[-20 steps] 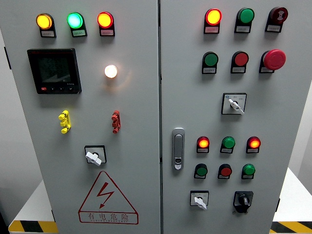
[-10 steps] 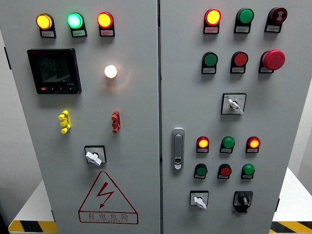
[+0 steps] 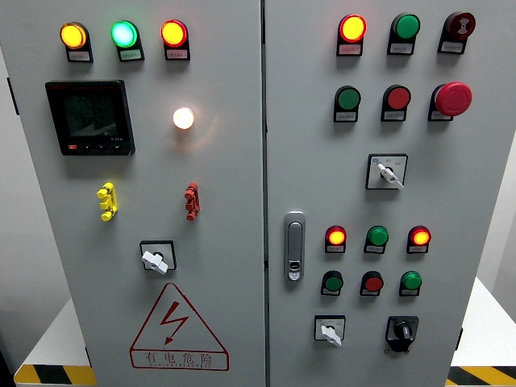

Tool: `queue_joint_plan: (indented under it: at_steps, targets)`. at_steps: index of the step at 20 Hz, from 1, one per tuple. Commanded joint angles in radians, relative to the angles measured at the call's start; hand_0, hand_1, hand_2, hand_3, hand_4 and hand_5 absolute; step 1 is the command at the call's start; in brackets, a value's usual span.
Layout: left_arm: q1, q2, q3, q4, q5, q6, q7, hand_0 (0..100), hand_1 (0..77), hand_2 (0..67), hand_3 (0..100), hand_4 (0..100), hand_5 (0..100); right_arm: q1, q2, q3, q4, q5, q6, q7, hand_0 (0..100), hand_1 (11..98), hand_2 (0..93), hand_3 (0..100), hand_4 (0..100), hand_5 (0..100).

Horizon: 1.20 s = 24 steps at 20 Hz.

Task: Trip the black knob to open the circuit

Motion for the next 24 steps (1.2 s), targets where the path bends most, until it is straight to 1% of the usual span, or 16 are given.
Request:
queue_joint_plan:
  at_steps: [1, 3, 4, 5, 6, 8, 9, 12, 14, 16, 17, 18, 19, 20, 23, 24]
  targets:
    - [0.0, 0.0, 0.0, 0.0, 0.0, 0.0, 0.0, 0, 3.0, 13.0, 21, 7, 1, 0.05, 0.0013, -0.172, -0.04, 0.07, -0.03, 0.011, 91, 31.8, 0.0, 13, 2, 10]
    - [0.0, 0.0, 0.0, 0.0, 0.0, 0.0, 0.0, 0, 3.0, 13.0, 21, 7, 1, 0.096, 0.0013, -0.367, -0.063, 0.338, -0.053, 0.059, 91, 31.4, 0.0, 13, 2, 10]
    - [0.0, -0.002, 0.0, 0.0, 0.0, 0.0, 0.0, 0, 3.0, 13.0, 21, 7, 1, 0.096, 0.0013, -0.335, -0.06, 0.405, -0.054, 0.062, 91, 31.4, 0.0, 13, 2, 10]
    - [0.0, 0.0, 0.0, 0.0, 0.0, 0.0, 0.0, 0, 3.0, 13.0, 21, 7, 1, 0.096, 0.0028, -0.276, -0.069, 0.38, -0.044, 0.062, 91, 31.5, 0.0, 13, 2, 10]
    - [0.0, 0.0, 0.0, 0.0, 0.0, 0.0, 0.0, 0, 3.0, 13.0, 21, 7, 1, 0.092, 0.0043, -0.224, -0.069, 0.307, -0.04, 0.062, 91, 31.9, 0.0, 14, 3, 11]
    - [0.0, 0.0, 0.0, 0.0, 0.0, 0.0, 0.0, 0, 3.0, 13.0, 21, 7, 1, 0.07, 0.0059, -0.054, -0.054, 0.113, -0.034, 0.059, 91, 32.3, 0.0, 15, 3, 11]
    - [0.0, 0.0, 0.0, 0.0, 0.0, 0.0, 0.0, 0, 3.0, 13.0, 21, 7, 1, 0.06, 0.0043, 0.01, -0.04, 0.041, -0.024, 0.05, 90, 32.3, 0.0, 15, 4, 11]
    - [0.0, 0.0, 0.0, 0.0, 0.0, 0.0, 0.0, 0, 3.0, 13.0, 21, 7, 1, 0.055, 0.0043, 0.211, -0.02, -0.161, 0.025, 0.038, 90, 32.4, 0.0, 16, 4, 11]
    - [0.0, 0.0, 0.0, 0.0, 0.0, 0.0, 0.0, 0, 3.0, 13.0, 21, 7, 1, 0.055, 0.0043, 0.358, 0.015, -0.309, 0.064, 0.039, 90, 32.4, 0.0, 16, 5, 11]
    - [0.0, 0.0, 0.0, 0.0, 0.0, 0.0, 0.0, 0, 3.0, 13.0, 21, 7, 1, 0.056, 0.0059, 0.472, 0.05, -0.47, 0.083, 0.041, 90, 32.6, 0.0, 17, 5, 12]
    - [0.0, 0.0, 0.0, 0.0, 0.0, 0.0, 0.0, 0, 3.0, 13.0, 21, 7, 1, 0.061, 0.0059, 0.558, 0.055, -0.543, 0.109, 0.051, 90, 32.7, 0.0, 17, 5, 12]
    - [0.0, 0.0, 0.0, 0.0, 0.0, 0.0, 0.0, 0, 3.0, 13.0, 21, 7, 1, 0.07, 0.0043, 0.615, 0.06, -0.593, 0.141, 0.059, 90, 32.8, 0.0, 17, 6, 13]
    - [0.0, 0.0, 0.0, 0.0, 0.0, 0.0, 0.0, 0, 3.0, 13.0, 21, 7, 1, 0.081, 0.0059, 0.656, 0.078, -0.639, 0.167, 0.076, 90, 33.0, 0.0, 18, 7, 14]
    - [0.0, 0.0, 0.0, 0.0, 0.0, 0.0, 0.0, 0, 3.0, 13.0, 21, 7, 1, 0.089, 0.0059, 0.672, 0.098, -0.657, 0.172, 0.093, 90, 33.9, 0.0, 19, 7, 15]
    - [0.0, 0.0, 0.0, 0.0, 0.0, 0.0, 0.0, 0, 3.0, 13.0, 21, 7, 1, 0.087, 0.0089, 0.686, 0.211, -0.674, 0.172, 0.11, 89, 34.9, 0.0, 20, 8, 16]
    - [0.0, 0.0, 0.0, 0.0, 0.0, 0.0, 0.0, 0, 3.0, 13.0, 21, 7, 1, 0.083, 0.0089, 0.677, 0.249, -0.674, 0.167, 0.128, 89, 35.1, 0.0, 20, 8, 16]
